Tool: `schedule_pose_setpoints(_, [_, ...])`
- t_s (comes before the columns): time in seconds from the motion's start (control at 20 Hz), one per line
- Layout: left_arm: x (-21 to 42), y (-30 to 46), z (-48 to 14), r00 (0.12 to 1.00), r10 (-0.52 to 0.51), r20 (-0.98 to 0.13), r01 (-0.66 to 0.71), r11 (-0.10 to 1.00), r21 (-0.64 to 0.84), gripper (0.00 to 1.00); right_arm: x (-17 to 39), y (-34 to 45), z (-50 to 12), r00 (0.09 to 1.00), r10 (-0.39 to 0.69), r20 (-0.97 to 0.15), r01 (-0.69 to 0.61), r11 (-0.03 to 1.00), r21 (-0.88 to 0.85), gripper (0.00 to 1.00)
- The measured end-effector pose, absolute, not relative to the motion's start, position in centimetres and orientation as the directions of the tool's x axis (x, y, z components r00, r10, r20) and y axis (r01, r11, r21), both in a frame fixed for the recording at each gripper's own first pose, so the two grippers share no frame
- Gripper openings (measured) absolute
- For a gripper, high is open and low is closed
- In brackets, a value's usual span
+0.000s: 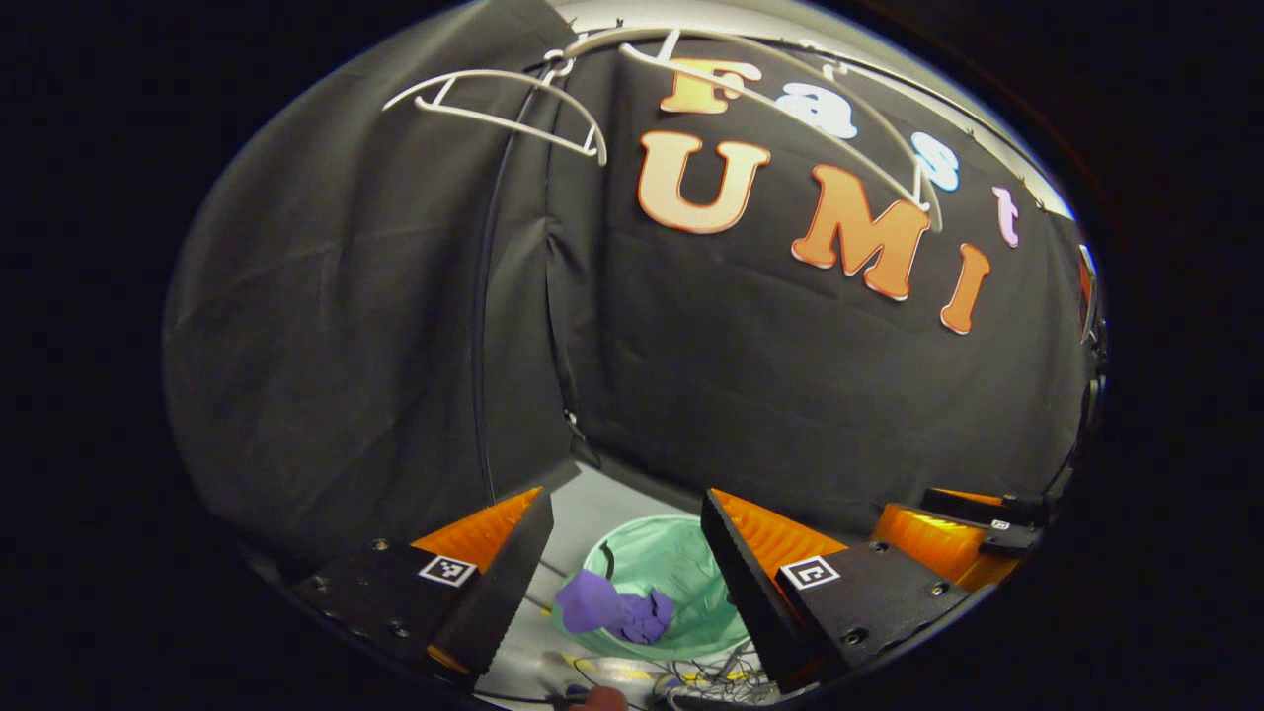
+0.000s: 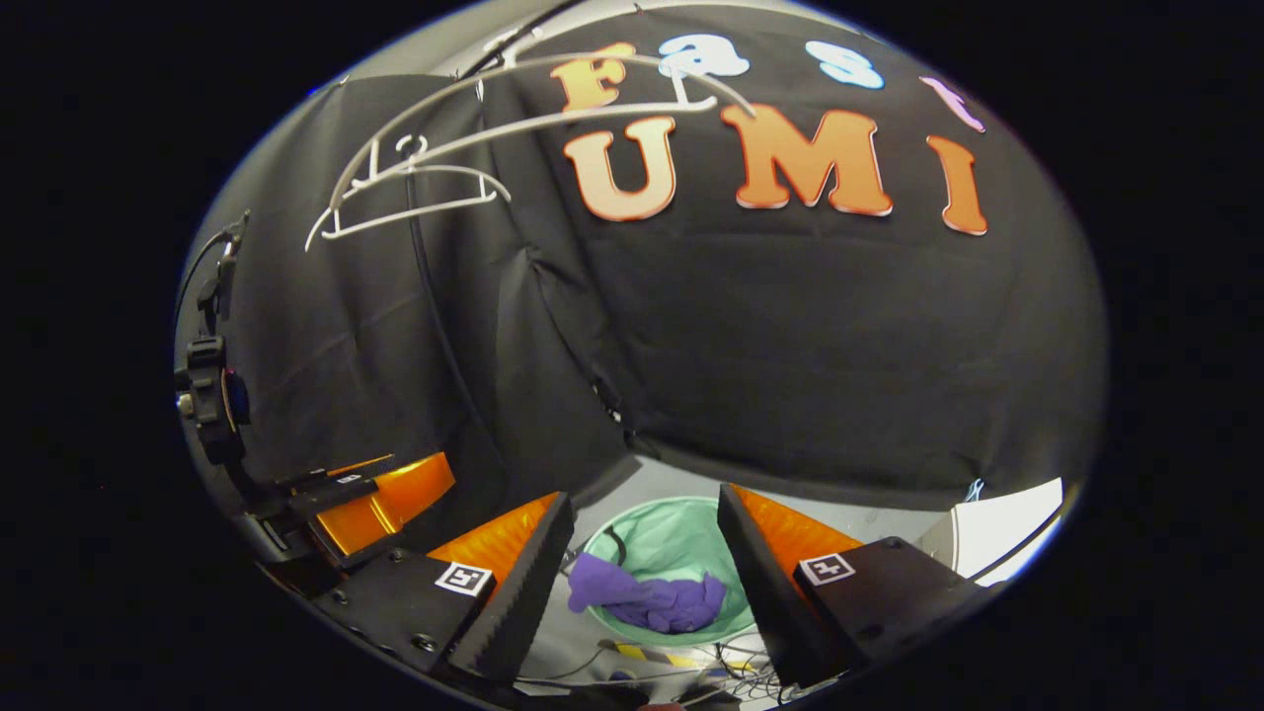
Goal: Grasp the clothes on the hanger with both hands and then place them into the laundry hamper below.
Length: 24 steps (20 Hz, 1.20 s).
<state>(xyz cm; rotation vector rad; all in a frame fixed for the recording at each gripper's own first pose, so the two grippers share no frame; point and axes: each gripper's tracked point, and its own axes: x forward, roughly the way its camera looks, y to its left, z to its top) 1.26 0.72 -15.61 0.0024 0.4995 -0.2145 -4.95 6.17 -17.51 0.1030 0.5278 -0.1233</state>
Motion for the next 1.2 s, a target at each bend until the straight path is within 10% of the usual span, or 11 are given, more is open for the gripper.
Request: schedule_pose_setpoints(1.2, [-16.2,-7.1,6.0,0.984,-0.173,-0.031,0.17,0.982,-0.083,0.92,-25.7,-3.5,6.4,0.981,-0.176,-0.081,0.173,0.984,-0.046,0.87])
